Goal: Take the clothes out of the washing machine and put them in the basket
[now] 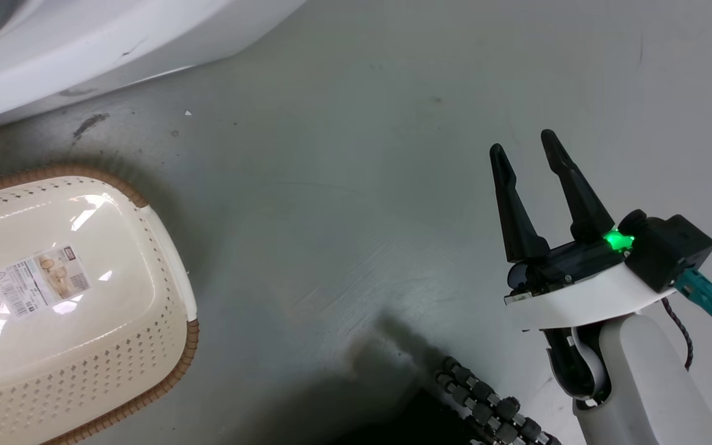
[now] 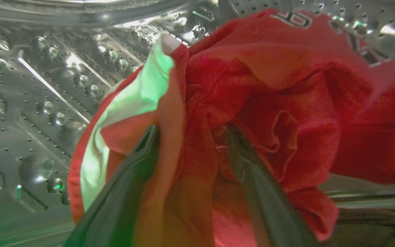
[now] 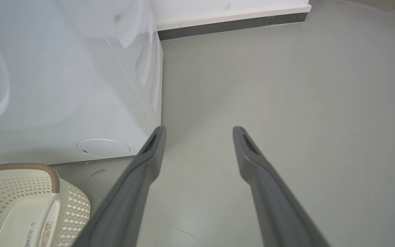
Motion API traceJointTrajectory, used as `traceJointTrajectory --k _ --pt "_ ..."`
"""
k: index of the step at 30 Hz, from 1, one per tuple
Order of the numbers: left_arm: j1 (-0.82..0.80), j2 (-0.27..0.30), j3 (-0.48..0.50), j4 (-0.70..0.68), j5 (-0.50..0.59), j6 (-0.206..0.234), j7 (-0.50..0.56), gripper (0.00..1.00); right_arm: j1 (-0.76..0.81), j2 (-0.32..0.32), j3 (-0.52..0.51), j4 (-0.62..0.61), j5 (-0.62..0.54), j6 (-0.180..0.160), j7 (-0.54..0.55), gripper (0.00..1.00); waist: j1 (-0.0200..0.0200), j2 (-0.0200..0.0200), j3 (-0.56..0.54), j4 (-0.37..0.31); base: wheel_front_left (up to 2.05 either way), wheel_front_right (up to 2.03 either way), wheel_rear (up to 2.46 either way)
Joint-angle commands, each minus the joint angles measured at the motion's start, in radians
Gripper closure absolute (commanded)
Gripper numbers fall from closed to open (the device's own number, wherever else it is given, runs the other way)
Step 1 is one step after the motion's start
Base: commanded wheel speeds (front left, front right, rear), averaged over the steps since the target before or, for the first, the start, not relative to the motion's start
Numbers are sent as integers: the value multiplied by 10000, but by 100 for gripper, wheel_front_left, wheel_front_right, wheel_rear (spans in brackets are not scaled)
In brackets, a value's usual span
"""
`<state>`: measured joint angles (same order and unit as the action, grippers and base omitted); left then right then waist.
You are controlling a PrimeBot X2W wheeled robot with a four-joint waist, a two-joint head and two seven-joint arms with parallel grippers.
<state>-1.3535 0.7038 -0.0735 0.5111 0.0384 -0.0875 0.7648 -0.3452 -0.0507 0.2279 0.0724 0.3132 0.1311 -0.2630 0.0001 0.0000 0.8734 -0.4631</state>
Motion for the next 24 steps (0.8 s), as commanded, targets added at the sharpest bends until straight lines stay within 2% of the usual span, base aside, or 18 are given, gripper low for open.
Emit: traceJointTrajectory --k 1,5,6,7,14,19,24 --pt "164 62 41 -114 -54 53 117 0 -166 8 34 -18 41 -7 -21 0 -1 0 62 -49 0 0 0" --pt "275 156 110 -479 -47 246 607 0 -235 7 114 -70 177 -7 -20 0 -1 0 162 -124 0 0 0" --pt "305 187 112 -615 -8 310 607 60 -243 8 123 -75 205 -7 -20 0 -1 0 182 -138 0 0 0" --pt "351 208 118 -734 5 382 575 100 -251 8 119 -78 219 -7 -20 0 -1 0 193 -149 0 0 0" --pt "666 290 221 -1233 -30 717 184 100 -269 7 73 37 268 -7 -20 0 -1 0 52 -152 0 0 0" --pt "940 295 374 -1360 -149 1062 -947 100 -283 7 -54 92 225 -7 -20 0 -1 0 -252 -89 0 0 0" --pt "1337 -37 622 -1111 -515 1405 -2507 100 -215 7 -256 144 54 -7 -20 0 -1 0 -781 53 0 0 0"
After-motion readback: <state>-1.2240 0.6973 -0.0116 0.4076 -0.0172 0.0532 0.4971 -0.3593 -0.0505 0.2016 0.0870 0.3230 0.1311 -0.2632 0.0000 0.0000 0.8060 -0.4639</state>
